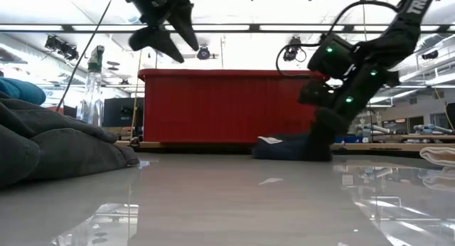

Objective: Fold laundry
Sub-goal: Fold the black shorts, then stack the black shorts on top of the stacked shorts

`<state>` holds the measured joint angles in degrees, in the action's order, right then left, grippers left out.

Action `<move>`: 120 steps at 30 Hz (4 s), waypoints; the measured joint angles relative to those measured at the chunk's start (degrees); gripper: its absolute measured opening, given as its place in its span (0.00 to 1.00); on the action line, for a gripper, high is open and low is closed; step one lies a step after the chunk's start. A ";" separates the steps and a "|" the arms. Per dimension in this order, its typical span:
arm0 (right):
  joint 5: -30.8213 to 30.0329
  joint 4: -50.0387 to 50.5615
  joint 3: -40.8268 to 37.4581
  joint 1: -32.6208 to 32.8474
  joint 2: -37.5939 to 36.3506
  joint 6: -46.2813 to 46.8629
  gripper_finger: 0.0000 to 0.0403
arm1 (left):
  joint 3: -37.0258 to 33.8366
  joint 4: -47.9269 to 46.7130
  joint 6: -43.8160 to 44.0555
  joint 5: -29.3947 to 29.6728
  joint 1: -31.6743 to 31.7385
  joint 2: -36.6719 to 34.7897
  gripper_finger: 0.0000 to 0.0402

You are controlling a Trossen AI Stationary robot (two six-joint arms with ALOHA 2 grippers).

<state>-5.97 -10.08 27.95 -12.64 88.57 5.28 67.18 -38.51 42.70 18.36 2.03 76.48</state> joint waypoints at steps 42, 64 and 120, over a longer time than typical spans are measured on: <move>-7.43 14.65 21.73 30.36 -1.97 55.94 0.51 | -29.38 57.69 6.92 -14.40 0.05 16.64 0.89; -16.03 43.40 21.61 38.73 -3.34 93.84 0.50 | -18.48 59.54 -0.34 -15.31 2.40 35.74 0.20; -28.51 10.00 21.68 39.55 7.95 99.70 0.50 | -24.65 4.94 71.60 35.37 -68.76 -17.67 0.02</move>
<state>-34.47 -0.08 49.63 26.91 96.52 104.98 42.52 -33.57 114.31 53.73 -66.72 58.81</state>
